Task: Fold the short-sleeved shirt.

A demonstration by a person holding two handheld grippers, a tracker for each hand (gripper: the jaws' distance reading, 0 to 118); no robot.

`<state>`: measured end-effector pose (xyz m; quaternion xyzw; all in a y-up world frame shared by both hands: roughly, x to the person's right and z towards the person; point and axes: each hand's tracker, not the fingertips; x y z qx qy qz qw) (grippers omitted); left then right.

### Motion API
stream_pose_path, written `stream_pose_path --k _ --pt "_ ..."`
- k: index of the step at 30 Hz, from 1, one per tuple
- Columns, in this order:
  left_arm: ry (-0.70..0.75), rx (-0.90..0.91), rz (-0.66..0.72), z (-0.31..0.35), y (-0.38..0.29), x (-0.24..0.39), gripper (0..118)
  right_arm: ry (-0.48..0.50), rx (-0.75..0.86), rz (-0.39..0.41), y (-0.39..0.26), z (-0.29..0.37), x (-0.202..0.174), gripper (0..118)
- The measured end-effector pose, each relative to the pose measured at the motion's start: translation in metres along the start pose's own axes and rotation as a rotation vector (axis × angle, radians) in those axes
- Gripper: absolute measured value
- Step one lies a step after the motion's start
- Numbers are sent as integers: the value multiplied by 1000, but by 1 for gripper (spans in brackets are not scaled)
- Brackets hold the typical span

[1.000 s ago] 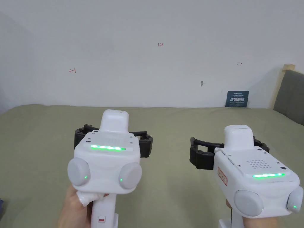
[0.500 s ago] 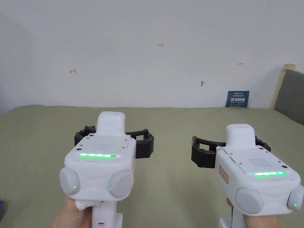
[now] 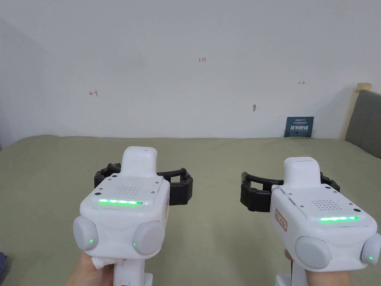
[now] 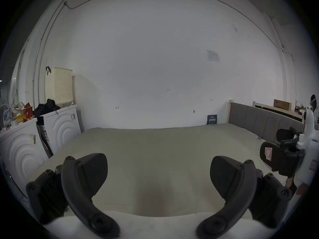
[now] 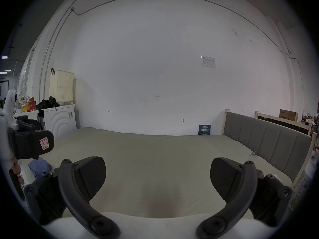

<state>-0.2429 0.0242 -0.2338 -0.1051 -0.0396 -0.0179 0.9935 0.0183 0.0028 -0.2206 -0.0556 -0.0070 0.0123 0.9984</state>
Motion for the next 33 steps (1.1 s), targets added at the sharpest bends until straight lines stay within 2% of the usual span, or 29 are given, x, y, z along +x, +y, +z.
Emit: stream_pose_path --k 9,13,15,17,21,26,30,33 --pt "8 -19 22 2 4 -1 118 23 14 9 3 -1 -2 118" --pt "16 -14 18 4 5 -2 118 37 -28 -33 3 -3 -5 118" --pt "20 -19 15 4 5 -2 118 -30 -82 -46 4 -6 -9 118" --pt "24 -24 12 4 6 -3 118 -71 -112 -13 5 -10 -14 118" --pt "33 -29 11 4 7 -3 118 26 -68 43 2 -7 -16 118" --pt "28 -27 0 7 6 -2 118 34 -25 78 7 -2 -21 118" --pt "23 -24 4 9 6 -3 118 -3 -11 38 14 0 -18 118" --pt "24 -30 4 8 7 -5 118 -6 -68 10 21 -1 -13 118"
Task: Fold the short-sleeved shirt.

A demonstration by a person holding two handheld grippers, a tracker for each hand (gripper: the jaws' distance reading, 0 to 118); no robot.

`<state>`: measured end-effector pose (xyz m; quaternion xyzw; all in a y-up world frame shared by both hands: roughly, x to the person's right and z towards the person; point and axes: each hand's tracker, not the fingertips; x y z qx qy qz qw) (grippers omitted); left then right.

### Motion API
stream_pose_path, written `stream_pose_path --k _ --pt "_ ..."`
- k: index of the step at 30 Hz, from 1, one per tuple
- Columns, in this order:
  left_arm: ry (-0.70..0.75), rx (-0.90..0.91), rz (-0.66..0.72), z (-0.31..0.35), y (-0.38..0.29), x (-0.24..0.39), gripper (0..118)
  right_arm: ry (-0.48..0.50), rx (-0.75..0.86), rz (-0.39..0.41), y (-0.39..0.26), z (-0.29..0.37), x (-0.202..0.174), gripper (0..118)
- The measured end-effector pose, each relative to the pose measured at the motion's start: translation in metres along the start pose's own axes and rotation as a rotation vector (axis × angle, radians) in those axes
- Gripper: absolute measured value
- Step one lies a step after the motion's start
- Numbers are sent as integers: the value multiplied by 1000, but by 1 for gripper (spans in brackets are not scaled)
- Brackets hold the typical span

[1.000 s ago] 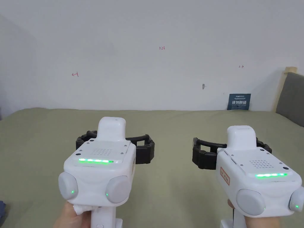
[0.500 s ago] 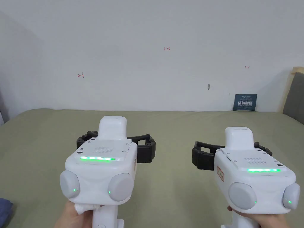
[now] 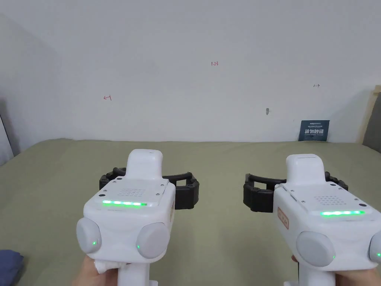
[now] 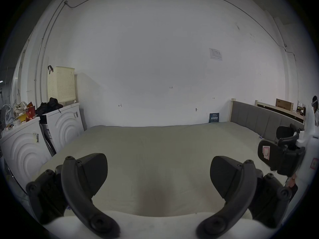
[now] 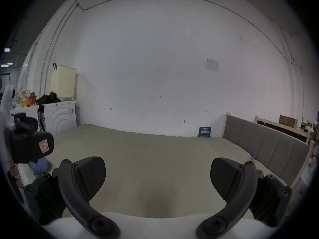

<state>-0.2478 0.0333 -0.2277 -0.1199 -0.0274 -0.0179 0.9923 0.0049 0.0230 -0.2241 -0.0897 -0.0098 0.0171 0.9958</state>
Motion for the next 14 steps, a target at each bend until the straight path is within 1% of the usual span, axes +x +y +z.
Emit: stream_pose_path --k 3,5,6,7,9,10,11,13,14 --pt "1 0 -1 1 0 1 118 -7 1 -5 0 -1 3 118" --pt "-3 -1 0 1 -1 1 118 26 -34 -16 2 -4 7 118" --pt "-8 -7 0 1 -1 2 118 13 -30 -8 2 -5 6 118" --pt "-11 -11 1 0 -2 2 118 -24 -2 0 -1 -4 4 118" --pt "-11 -15 0 -1 -3 4 118 -82 67 49 -6 -5 0 118" --pt "-8 -16 -2 -1 -3 4 118 -83 54 54 -5 -7 -1 118" --pt "-8 -17 -1 -1 -3 4 118 -85 16 39 -2 -9 -1 118" --pt "-12 -23 0 -2 -2 4 118 5 -120 -83 2 -7 4 118" --pt "-15 -24 -1 -2 -3 4 118 35 -143 -86 3 -8 7 118"
